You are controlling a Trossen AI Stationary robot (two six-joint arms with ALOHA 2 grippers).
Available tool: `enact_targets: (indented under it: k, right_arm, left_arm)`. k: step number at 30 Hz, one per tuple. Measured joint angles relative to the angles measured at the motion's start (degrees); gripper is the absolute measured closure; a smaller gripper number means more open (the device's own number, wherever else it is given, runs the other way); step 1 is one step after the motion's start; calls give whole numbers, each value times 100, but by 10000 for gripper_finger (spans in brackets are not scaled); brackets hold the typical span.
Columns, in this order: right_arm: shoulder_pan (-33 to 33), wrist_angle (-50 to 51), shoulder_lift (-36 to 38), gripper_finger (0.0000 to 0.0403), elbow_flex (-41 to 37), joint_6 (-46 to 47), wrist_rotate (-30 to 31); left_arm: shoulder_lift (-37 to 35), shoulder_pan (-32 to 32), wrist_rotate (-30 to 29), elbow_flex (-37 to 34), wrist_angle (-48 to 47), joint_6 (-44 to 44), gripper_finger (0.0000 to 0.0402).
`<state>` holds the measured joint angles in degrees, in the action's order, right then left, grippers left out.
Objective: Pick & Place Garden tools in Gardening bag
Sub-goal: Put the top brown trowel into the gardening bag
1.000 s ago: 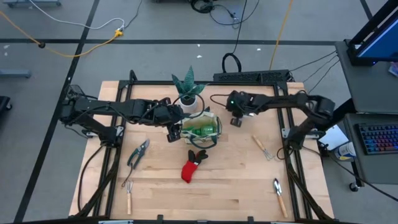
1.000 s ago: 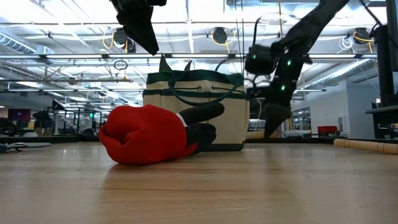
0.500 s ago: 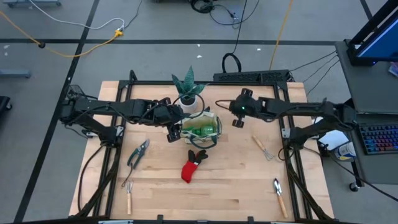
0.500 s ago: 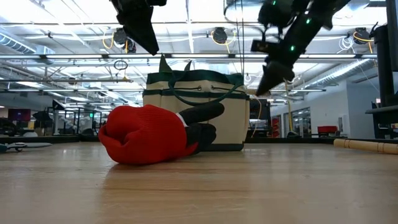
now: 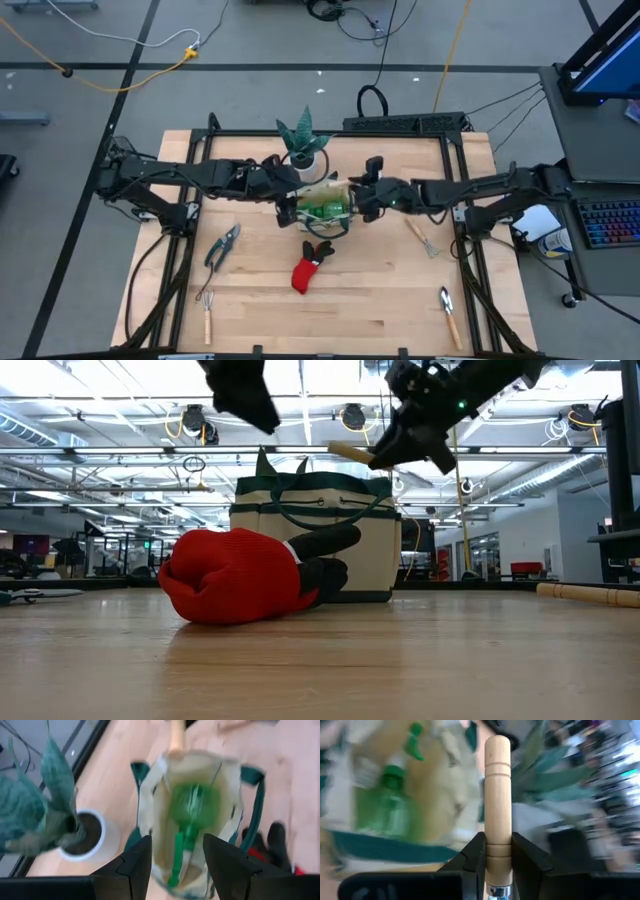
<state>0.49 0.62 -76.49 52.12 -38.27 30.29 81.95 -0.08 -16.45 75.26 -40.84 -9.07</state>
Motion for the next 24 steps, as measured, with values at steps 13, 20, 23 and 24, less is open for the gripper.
enact_targets:
  k: [13, 20, 23, 24]
  right_arm:
    - [667, -1751, -1057, 342, -2, -1788, 890]
    - [661, -1911, -1152, 342, -2, -1861, 891]
    - [661, -1923, -1147, 342, -2, -1845, 894]
    - [662, -1918, -1148, 342, -2, -1814, 894]
  left_arm:
    - [246, 346, 828, 2, 1031, 535, 218]
    - [680, 558, 1495, 2, 1424, 603, 218]
    - [906, 617, 1510, 2, 1499, 618, 218]
    - [952, 632, 1510, 2, 1481, 638, 218]
